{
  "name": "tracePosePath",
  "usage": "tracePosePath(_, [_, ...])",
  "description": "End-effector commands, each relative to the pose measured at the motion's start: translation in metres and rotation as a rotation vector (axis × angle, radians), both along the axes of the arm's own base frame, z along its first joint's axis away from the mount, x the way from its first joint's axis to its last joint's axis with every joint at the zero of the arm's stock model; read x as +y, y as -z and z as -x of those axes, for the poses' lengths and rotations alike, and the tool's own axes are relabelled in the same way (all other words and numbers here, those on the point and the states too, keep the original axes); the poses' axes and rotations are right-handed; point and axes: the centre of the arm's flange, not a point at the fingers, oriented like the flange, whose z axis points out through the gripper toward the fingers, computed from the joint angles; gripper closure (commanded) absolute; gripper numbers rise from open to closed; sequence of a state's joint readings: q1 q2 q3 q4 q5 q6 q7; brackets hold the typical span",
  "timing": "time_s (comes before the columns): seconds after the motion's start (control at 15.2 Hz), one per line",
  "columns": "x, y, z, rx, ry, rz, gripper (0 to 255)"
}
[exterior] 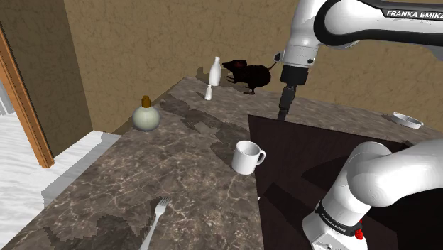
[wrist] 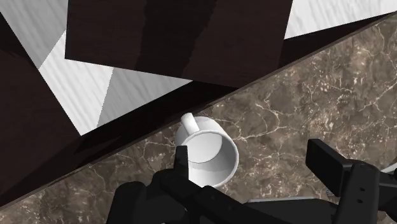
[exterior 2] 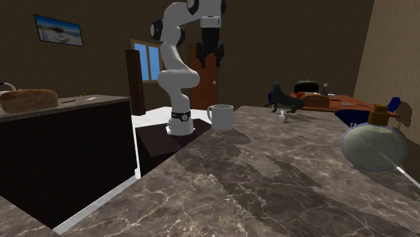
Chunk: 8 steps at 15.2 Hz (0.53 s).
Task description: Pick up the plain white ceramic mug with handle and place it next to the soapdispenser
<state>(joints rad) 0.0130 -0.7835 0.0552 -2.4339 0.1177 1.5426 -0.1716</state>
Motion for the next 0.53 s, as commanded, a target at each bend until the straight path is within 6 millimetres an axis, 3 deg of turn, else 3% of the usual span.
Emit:
tracePosePath(0.0, [0.0,0.0,0.0,0.0,0.0,0.0,0])
tracePosePath(0.46, [0.036,0.081,-0.021,-0.059,0.014,0.036,0])
